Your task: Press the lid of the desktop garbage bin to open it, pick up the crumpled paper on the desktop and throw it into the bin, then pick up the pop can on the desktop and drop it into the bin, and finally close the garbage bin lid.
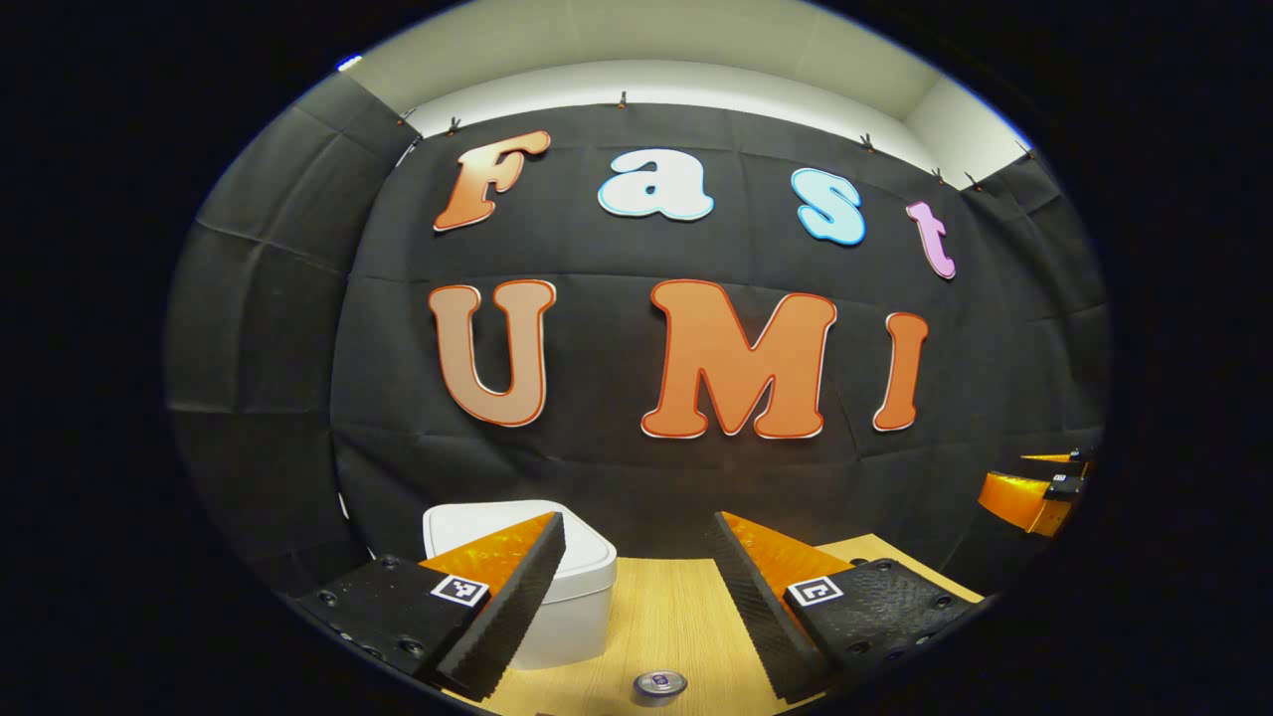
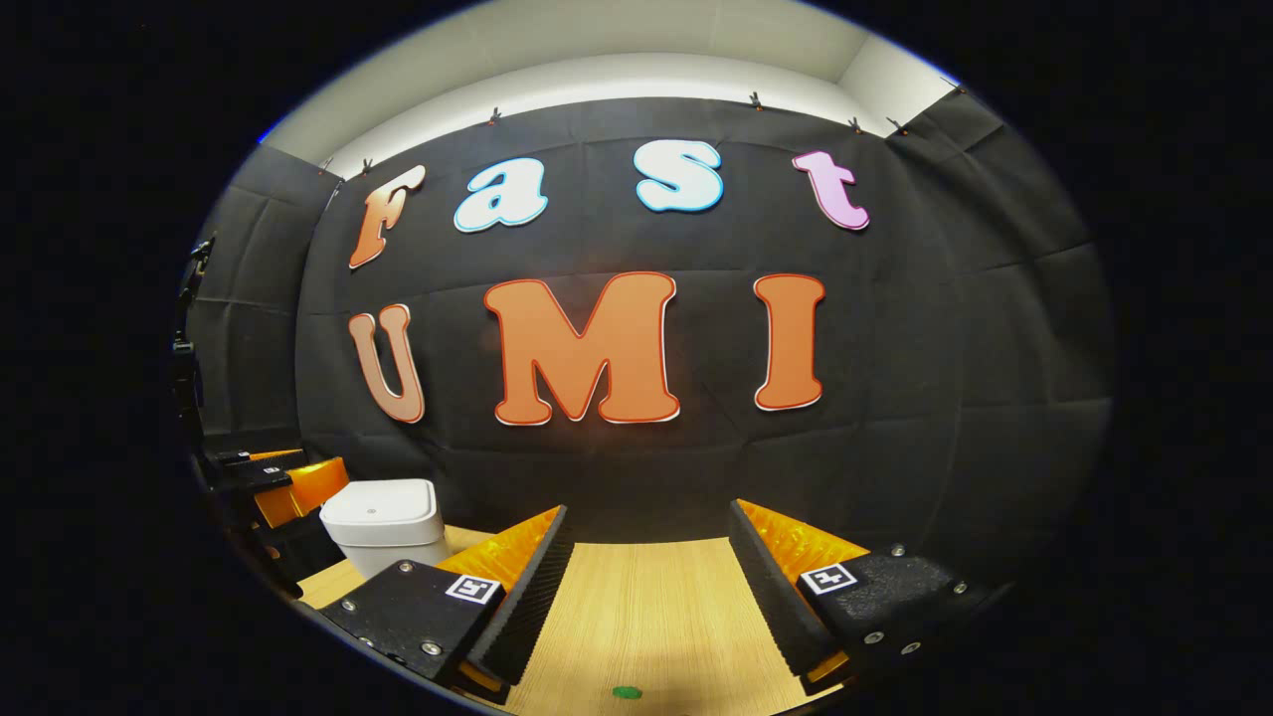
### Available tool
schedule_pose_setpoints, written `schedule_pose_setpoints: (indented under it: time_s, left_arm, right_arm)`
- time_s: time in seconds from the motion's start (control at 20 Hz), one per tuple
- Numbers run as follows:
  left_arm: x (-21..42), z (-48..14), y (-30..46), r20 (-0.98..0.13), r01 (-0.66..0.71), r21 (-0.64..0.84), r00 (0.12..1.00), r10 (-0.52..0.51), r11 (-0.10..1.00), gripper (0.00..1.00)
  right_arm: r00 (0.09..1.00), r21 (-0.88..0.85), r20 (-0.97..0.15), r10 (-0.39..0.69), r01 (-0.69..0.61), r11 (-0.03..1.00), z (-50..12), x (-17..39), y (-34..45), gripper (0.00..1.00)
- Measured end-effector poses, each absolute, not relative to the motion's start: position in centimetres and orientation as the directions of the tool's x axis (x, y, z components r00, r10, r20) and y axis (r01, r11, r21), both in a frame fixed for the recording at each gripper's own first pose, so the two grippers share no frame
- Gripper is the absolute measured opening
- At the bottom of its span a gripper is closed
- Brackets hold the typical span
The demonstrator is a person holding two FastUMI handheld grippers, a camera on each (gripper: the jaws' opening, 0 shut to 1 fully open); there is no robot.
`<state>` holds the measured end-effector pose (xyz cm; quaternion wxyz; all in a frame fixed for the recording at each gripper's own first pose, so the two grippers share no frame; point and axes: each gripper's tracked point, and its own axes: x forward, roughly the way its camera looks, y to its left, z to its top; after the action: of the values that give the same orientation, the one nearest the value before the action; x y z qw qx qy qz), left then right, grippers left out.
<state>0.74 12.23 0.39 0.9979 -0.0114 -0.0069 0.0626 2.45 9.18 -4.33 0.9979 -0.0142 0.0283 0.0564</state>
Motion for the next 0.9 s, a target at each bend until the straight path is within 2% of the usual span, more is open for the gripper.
schedule_pose_setpoints:
  time_s: [0.35, 0.6, 0.9]
  left_arm:
    - [-0.2, 1.3, 14.6, 0.022, -0.241, -0.007, 0.97, 0.241, 0.97, 0.93]
    - [1.3, 1.8, 15.0, -0.014, -0.177, -0.021, 0.984, 0.177, 0.984, 0.93]
    - [1.3, 2.5, 18.2, 0.0, -0.197, -0.029, 0.98, 0.197, 0.98, 0.93]
  right_arm:
    - [0.984, 0.013, -0.083, 0.159, -0.159, 0.987, -5.1, 3.3, 8.4, 0.94]
    - [0.989, -0.034, -0.063, 0.131, -0.133, 0.991, -4.0, 3.4, 7.8, 0.94]
    - [0.993, -0.023, -0.057, 0.101, -0.102, 0.994, -3.7, 3.4, 7.7, 0.94]
